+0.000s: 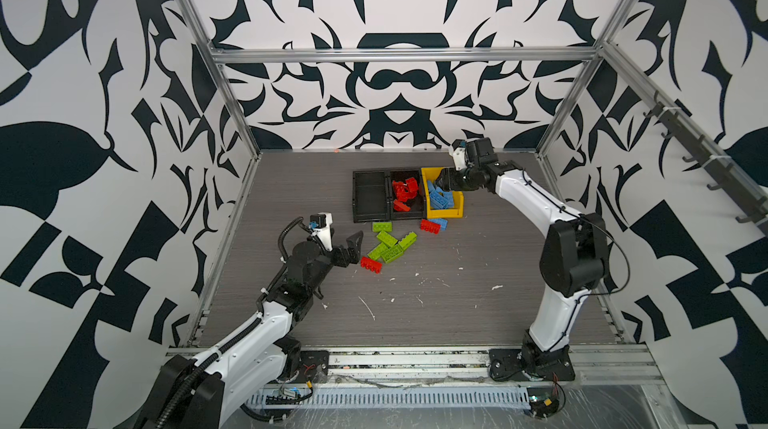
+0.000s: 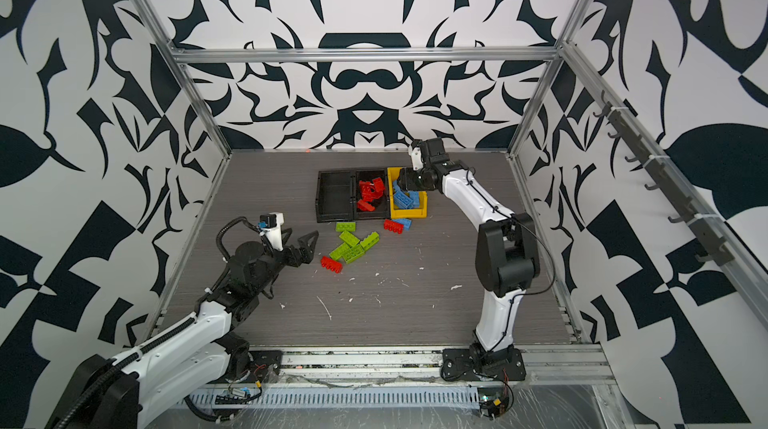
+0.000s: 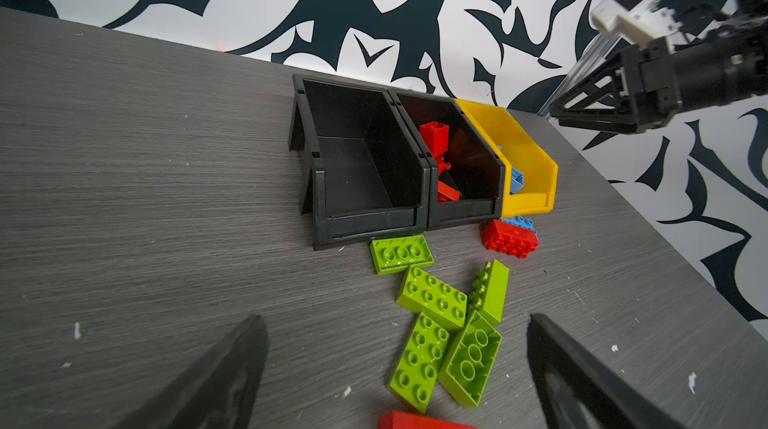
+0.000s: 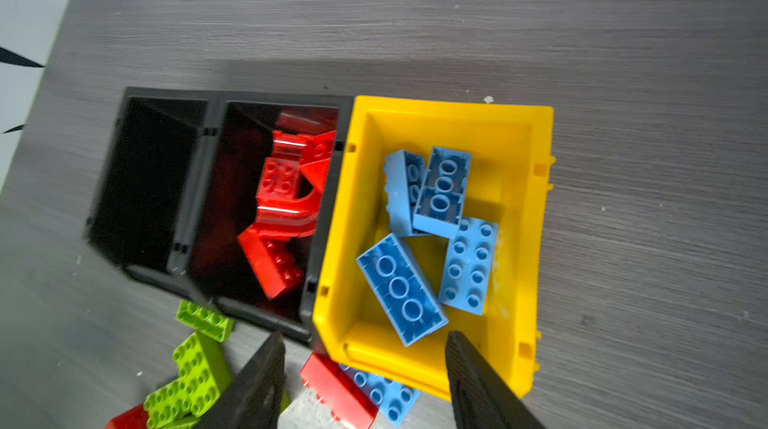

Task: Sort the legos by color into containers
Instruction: 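Move the right gripper down to the red brick beside the yellow bin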

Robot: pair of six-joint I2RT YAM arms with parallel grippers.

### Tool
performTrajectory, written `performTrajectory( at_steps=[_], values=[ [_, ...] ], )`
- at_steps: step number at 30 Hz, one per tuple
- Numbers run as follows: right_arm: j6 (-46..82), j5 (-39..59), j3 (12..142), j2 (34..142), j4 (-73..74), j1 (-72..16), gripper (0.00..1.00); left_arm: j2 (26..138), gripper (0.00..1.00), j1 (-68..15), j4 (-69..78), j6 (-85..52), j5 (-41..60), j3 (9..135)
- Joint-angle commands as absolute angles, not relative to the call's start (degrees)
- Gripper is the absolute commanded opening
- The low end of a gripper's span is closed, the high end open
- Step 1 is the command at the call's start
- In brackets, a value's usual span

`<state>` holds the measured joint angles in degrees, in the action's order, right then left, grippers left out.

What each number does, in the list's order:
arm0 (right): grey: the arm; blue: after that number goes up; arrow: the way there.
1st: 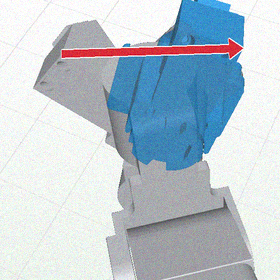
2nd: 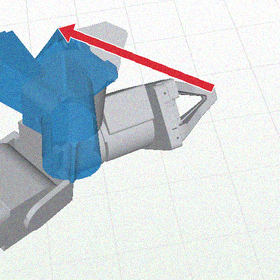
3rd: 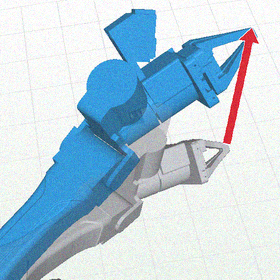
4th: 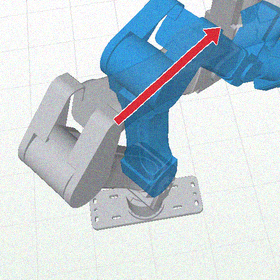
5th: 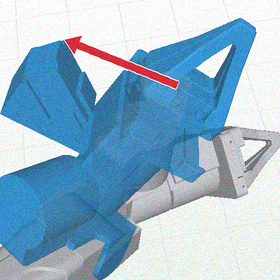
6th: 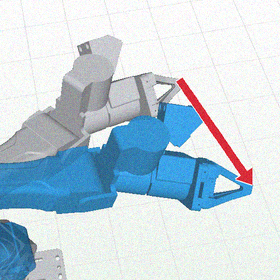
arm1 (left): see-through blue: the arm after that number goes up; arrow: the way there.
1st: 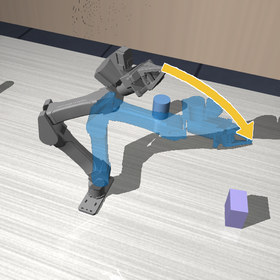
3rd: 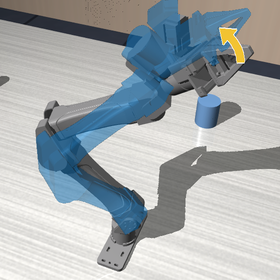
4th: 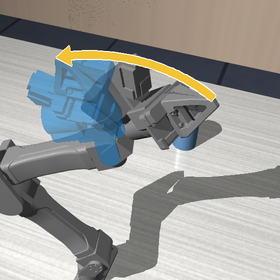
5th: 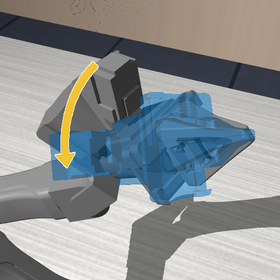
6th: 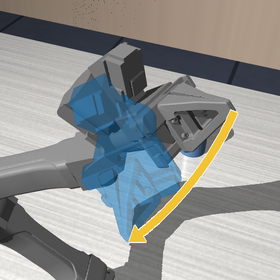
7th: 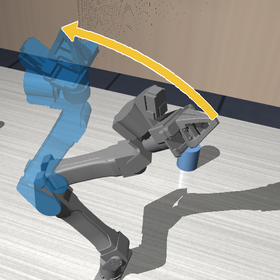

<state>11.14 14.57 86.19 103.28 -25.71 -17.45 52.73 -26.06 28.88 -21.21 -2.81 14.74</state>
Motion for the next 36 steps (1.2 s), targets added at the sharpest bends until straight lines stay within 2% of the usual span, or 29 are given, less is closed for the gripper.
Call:
performTrajectory(
  at_steps=[1, 6, 13, 36],
  values=[
    [9.2, 17.7, 80.0, 99.2, -24.8, -20.3, 0.66, 52.6, 1.00, -26.3, 29.4, -21.5, -3.1, 15.6],
    [7.7, 14.5, 72.8, 96.1, -23.5, -24.5, 0.67, 51.1, 1.00, -26.2, 29.0, -21.9, -2.6, 15.3],
    [4.0, 8.5, 73.1, 98.5, -24.8, -28.1, 0.67, 51.8, 1.00, -26.3, 29.2, -21.9, -2.6, 15.4],
    [0.6, 8.5, 77.1, 107.5, -21.7, -28.2, 0.68, 51.5, 1.00, -26.3, 28.9, -21.4, -3.5, 15.3]
  ],
)
